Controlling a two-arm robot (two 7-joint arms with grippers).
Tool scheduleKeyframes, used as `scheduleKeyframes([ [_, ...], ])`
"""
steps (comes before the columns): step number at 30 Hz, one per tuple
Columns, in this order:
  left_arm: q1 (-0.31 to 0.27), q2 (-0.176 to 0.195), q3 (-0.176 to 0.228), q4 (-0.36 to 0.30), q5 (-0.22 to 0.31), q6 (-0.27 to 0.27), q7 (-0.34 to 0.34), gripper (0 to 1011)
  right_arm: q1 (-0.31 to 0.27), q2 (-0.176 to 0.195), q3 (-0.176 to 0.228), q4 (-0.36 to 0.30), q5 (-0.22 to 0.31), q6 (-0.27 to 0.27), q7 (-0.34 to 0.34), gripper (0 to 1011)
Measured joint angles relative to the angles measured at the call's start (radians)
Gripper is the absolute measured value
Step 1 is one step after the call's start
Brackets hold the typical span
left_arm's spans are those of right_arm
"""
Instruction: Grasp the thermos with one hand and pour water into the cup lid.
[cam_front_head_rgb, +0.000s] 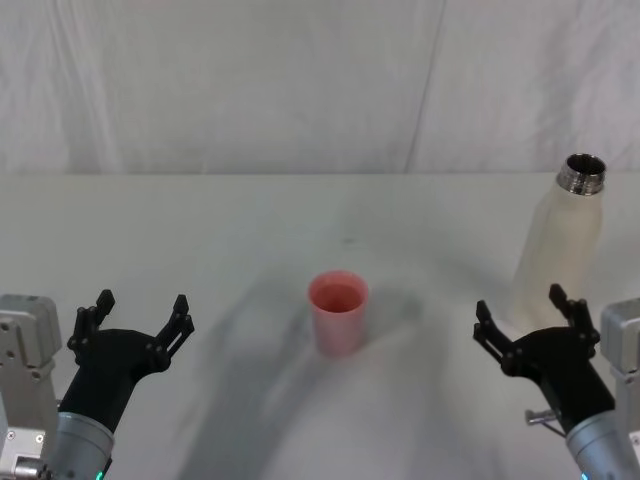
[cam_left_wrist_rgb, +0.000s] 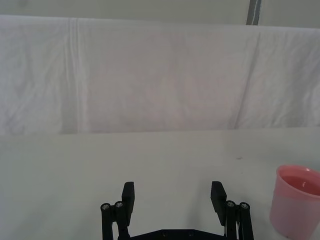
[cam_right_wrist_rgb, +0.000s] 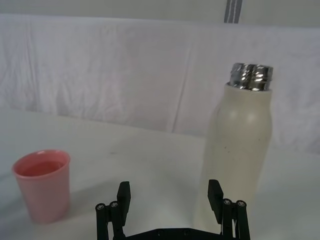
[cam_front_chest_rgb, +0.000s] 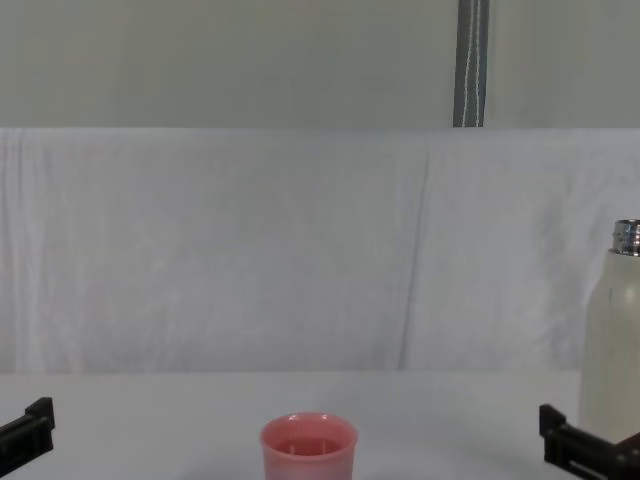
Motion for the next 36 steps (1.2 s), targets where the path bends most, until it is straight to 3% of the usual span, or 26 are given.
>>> scheduleKeyframes([
  [18,0.000,0.000,0.000,0.000,0.000,0.000,0.000,1001,-0.014,-0.041,0.089,-0.041,0.006,0.051,0.026,1001],
  [25,0.000,0.000,0.000,0.000,0.000,0.000,0.000,1001,-0.004,-0.072,0.124,-0.021,0.041,0.057,0.050,1001],
  [36,0.000,0.000,0.000,0.000,0.000,0.000,0.000,1001,0.018,-0.094,0.148,0.011,0.037,0.059,0.078,1001],
])
